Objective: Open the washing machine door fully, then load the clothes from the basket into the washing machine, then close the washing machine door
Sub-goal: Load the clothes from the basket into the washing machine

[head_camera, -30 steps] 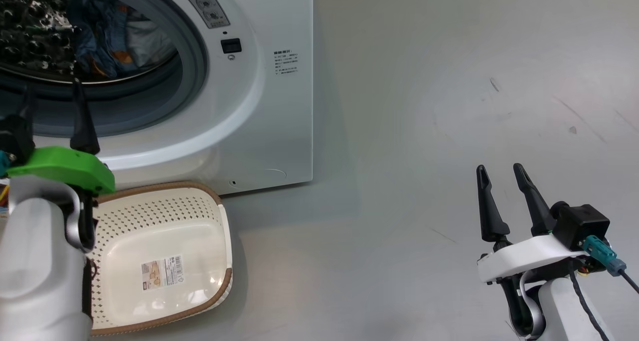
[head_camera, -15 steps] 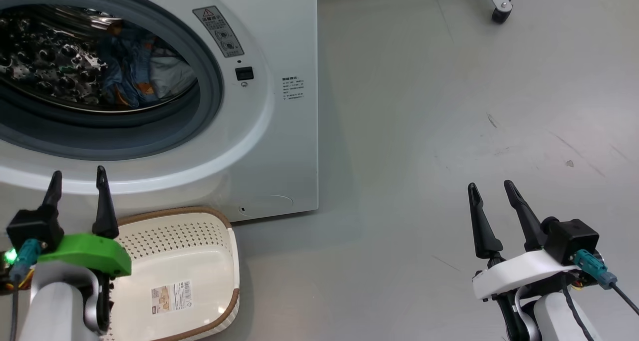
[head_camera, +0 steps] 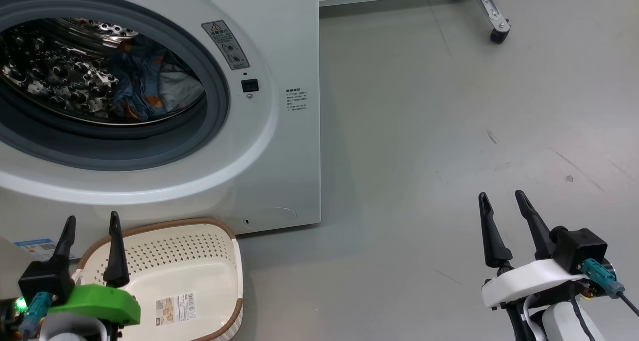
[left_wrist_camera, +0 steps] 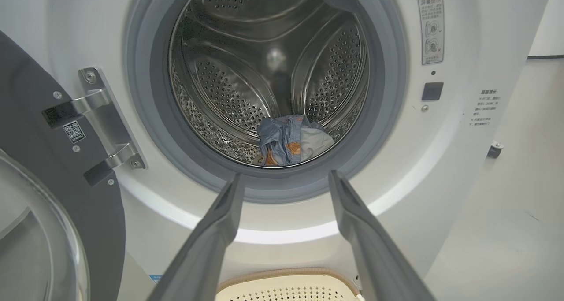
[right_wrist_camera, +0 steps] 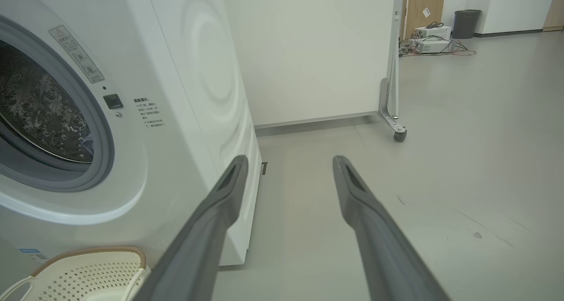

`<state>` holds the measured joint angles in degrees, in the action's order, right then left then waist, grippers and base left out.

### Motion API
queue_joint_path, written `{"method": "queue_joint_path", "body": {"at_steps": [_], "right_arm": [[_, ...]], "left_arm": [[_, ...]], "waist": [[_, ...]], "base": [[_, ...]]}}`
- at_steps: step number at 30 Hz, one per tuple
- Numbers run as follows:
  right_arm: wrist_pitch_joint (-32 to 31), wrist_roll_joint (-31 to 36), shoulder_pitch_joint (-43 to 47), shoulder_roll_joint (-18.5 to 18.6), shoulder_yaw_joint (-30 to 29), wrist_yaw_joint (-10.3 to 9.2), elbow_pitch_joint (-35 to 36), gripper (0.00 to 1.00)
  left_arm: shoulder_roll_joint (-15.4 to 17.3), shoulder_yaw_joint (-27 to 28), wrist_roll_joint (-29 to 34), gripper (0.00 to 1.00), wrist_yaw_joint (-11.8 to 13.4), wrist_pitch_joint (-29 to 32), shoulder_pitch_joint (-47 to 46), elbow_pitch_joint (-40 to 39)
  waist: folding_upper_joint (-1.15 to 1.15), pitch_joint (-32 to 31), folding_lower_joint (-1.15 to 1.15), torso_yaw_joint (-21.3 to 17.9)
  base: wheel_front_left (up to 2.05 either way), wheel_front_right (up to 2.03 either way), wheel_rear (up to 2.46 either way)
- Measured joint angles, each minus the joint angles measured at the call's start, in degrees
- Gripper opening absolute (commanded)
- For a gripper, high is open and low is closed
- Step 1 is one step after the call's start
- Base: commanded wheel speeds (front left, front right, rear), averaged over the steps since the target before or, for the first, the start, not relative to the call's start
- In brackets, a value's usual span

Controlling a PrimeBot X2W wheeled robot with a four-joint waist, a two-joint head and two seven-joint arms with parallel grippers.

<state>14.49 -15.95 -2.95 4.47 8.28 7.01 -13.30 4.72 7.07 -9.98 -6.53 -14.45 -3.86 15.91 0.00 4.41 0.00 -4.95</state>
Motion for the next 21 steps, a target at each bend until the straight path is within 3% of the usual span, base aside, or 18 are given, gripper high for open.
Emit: {"method": "queue_joint_path", "body": {"at_steps": [21], "right_arm": [[0.0,0.5,1.2,0.2,0.4,0.00,0.7,1.00]], "left_arm": [[-1.5,0.2,-0.5,1.00,0.0,0.0,6.9,-4.1]], "waist": [[0.00,-2.0,0.00,0.6]], "base": [[0.00,0.00,0.00]]}}
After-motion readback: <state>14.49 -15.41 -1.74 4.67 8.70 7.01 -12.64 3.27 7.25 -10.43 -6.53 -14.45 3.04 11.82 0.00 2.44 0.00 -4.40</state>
